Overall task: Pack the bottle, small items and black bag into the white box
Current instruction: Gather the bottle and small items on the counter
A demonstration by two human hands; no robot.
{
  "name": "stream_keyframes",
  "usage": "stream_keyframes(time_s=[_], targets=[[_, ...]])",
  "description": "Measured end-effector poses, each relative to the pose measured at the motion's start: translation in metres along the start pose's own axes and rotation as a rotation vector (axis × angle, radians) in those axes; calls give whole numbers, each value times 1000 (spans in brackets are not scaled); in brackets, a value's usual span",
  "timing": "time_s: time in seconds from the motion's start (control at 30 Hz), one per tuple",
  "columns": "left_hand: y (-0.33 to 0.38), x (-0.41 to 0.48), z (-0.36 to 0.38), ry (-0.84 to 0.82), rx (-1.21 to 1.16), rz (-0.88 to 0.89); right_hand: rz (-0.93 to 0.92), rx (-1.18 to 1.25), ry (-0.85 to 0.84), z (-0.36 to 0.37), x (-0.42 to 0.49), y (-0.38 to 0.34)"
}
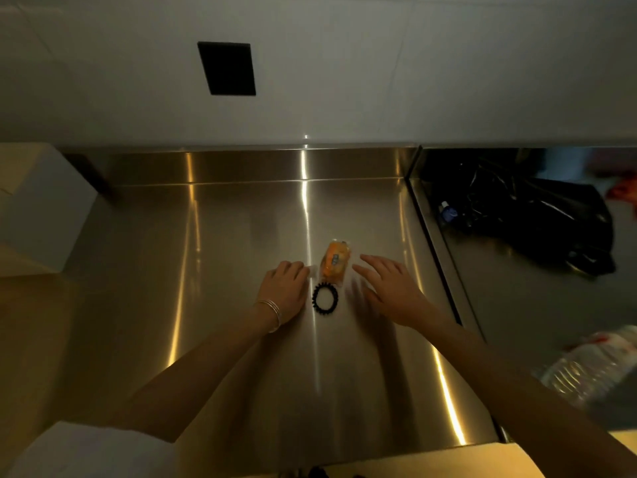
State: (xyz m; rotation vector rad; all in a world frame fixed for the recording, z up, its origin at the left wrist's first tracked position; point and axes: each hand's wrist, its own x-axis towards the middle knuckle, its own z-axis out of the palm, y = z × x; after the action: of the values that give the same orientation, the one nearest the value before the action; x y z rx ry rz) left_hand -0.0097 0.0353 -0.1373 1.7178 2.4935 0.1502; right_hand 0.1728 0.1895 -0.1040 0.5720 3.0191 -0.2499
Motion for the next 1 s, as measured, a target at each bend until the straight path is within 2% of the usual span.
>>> stream_keyframes(time_s=[0.1, 0.2, 0.33, 0.53, 0.77, 1.0], targets=[[25, -4, -12, -52, 137, -82, 0, 3, -14, -2, -33, 12], [64, -3, -33, 12, 190, -138, -7, -3, 6, -8, -68, 24], [141, -3, -49, 100, 137, 53, 12, -30, 54, -11, -118, 53], [241, 0, -37, -42, 105, 271, 189, -78, 43, -17, -194, 110], [316, 22, -13, -115, 36, 497, 435, -86, 64, -30, -268, 166], [365, 38, 16, -135, 70, 646, 509, -166, 60, -50, -318, 218]])
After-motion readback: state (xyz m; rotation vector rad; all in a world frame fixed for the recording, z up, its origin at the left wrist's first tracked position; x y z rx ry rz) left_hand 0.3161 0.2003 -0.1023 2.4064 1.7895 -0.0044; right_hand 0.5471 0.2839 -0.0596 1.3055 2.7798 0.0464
